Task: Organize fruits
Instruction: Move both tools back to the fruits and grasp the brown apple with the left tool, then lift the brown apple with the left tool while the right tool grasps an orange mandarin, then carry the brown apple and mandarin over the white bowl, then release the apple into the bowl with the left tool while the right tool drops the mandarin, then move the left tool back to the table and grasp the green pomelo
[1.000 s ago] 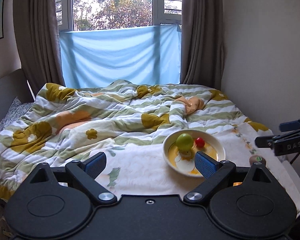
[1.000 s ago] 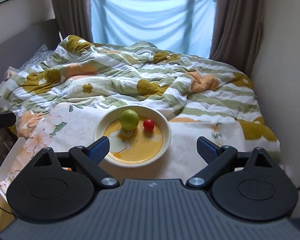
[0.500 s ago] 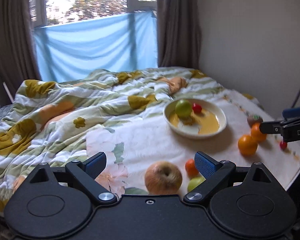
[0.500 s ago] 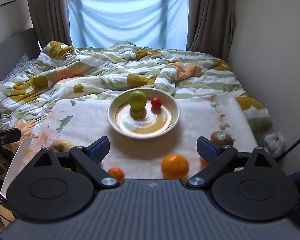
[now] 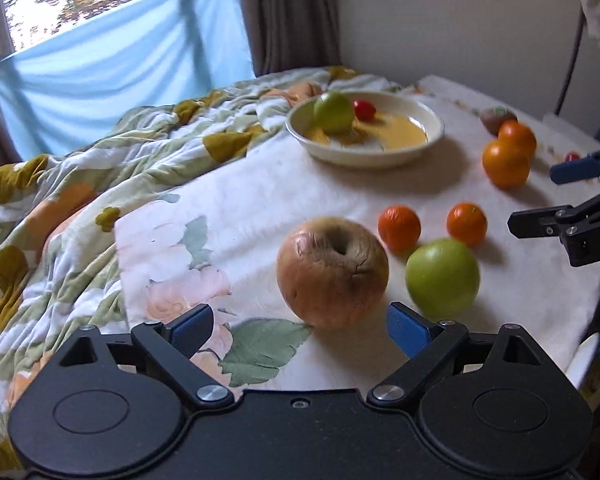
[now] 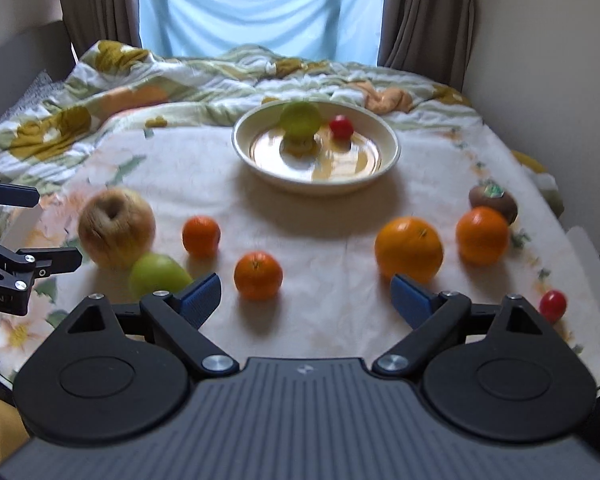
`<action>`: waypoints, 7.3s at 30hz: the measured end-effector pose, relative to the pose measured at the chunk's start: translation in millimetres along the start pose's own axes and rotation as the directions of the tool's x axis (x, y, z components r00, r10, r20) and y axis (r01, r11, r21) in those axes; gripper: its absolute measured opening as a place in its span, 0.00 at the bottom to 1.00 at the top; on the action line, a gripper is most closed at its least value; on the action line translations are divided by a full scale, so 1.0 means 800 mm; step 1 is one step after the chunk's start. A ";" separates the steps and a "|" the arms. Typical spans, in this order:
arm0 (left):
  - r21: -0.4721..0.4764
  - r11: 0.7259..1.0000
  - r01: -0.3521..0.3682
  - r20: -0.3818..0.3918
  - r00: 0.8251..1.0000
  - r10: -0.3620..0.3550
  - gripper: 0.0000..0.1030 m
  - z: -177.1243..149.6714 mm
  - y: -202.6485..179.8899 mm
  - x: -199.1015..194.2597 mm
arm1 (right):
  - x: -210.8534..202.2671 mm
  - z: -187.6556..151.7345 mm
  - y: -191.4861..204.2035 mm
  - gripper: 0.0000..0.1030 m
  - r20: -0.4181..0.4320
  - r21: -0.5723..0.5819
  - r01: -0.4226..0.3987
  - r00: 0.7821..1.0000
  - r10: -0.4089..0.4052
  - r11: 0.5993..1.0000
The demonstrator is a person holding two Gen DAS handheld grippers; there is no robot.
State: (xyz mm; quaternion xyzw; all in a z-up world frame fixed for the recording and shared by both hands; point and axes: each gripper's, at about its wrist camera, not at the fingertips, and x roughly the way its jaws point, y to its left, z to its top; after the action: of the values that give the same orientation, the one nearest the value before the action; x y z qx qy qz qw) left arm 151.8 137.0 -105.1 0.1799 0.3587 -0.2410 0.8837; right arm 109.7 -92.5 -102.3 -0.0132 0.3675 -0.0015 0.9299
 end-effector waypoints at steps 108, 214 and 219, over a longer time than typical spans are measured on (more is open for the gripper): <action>-0.383 0.911 -0.152 -0.062 0.988 0.139 0.75 0.251 -0.069 0.150 | 0.133 0.241 -0.182 0.51 -0.081 -0.157 -0.328 0.944 0.318 0.932; -0.501 0.793 -0.348 0.005 0.915 0.404 1.00 0.135 -0.160 -0.097 | -0.036 0.107 -0.269 1.00 0.035 -0.221 -0.217 0.973 0.230 0.951; -0.497 0.794 -0.349 -0.003 0.916 0.401 0.98 0.100 -0.163 -0.062 | -0.008 0.076 -0.279 1.00 0.031 -0.169 -0.181 0.982 0.189 0.969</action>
State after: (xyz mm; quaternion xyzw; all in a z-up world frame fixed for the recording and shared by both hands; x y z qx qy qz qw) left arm 92.0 6.0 -33.8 0.0059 0.3189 0.0283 0.9474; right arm 148.1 -313.9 -48.3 -0.0561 0.3443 0.1160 0.9300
